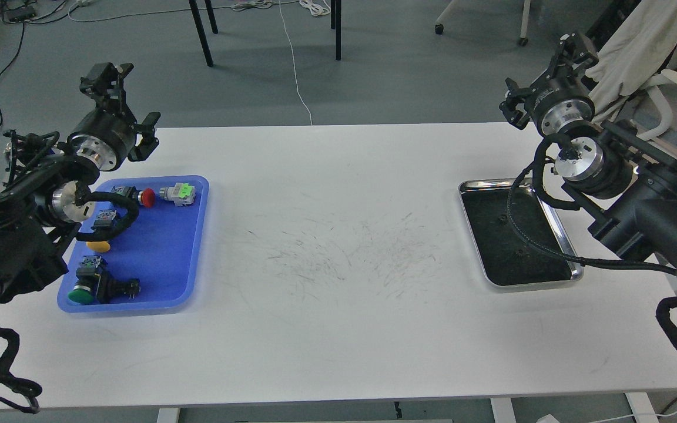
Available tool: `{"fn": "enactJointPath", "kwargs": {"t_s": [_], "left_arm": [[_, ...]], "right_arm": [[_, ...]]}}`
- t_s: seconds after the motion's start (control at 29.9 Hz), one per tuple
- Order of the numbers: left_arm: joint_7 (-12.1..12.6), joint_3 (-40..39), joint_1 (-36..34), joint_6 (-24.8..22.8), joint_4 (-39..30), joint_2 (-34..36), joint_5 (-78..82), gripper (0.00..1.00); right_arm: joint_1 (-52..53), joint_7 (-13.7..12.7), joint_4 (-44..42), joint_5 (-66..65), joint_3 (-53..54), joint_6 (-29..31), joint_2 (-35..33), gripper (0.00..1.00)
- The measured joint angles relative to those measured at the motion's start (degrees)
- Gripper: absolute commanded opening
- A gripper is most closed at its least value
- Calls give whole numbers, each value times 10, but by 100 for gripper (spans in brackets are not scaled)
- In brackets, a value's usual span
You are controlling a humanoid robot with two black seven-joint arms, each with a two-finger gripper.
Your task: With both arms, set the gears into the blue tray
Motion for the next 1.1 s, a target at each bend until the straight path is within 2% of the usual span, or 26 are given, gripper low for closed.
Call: {"fn": "enactJointPath", "kwargs": {"t_s": [0.13, 0.27, 0.53, 1.1], "left_arm": [[-26, 5, 0, -4, 0, 0, 1, 99], [-35, 0, 2, -16, 0, 5, -1, 99], [-36, 0, 3, -53, 1, 8, -5, 99], [-29, 7, 1, -49, 0, 3, 1, 99]], "right_arm": [[0, 0, 0, 0, 0, 0, 0, 99], [0, 0, 0, 0, 0, 0, -1, 99], [1, 0, 0, 0, 6, 0, -1, 99], [-4, -8, 2, -1, 11, -1, -4, 99]]}}
